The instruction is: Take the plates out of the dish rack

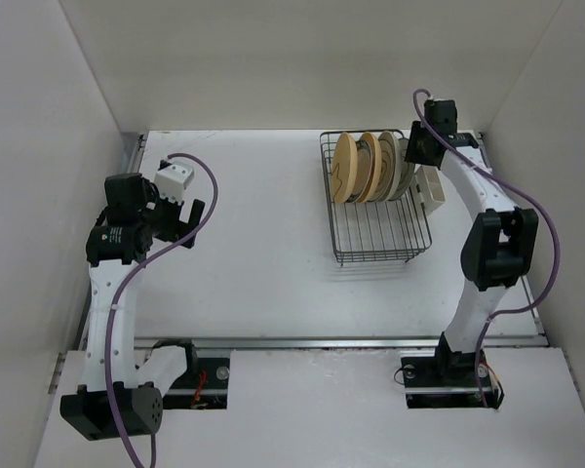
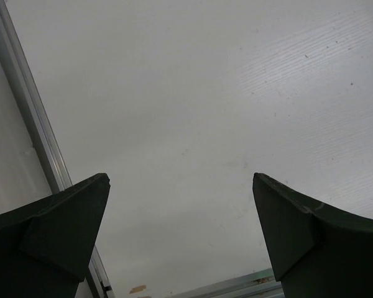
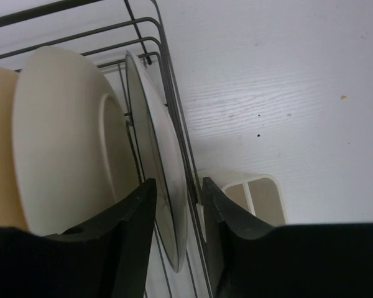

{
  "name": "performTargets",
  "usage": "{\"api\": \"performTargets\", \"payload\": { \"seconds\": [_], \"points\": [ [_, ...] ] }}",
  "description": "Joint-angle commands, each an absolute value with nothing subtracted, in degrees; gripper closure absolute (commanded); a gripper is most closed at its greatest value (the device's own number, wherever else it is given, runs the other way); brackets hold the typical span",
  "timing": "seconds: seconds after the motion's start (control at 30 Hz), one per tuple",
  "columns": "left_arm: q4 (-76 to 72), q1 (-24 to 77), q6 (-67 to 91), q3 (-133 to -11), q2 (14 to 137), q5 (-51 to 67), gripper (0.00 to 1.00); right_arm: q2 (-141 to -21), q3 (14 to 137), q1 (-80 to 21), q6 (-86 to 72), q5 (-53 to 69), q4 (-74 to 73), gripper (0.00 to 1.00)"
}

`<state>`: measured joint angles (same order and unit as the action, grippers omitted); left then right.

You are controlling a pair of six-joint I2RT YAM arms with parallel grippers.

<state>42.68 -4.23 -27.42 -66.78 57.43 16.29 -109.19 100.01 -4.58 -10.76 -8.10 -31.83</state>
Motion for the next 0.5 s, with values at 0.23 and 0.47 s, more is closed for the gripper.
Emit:
{"api": "performTargets", "payload": {
  "seconds": [0.23,0.47],
  "points": [
    [42.54,-4.48,-28.65,-67.41,57.22,16.26,0.0,-111.01,103.27,-6.15,-10.55,-13.27,-33.31,1.0],
    [42.54,-4.48,-28.13,-67.41,56.69,18.1,0.0,-103.1,108.1,-12.65,-9.32,-34.33,-32.78,1.0]
  ]
}}
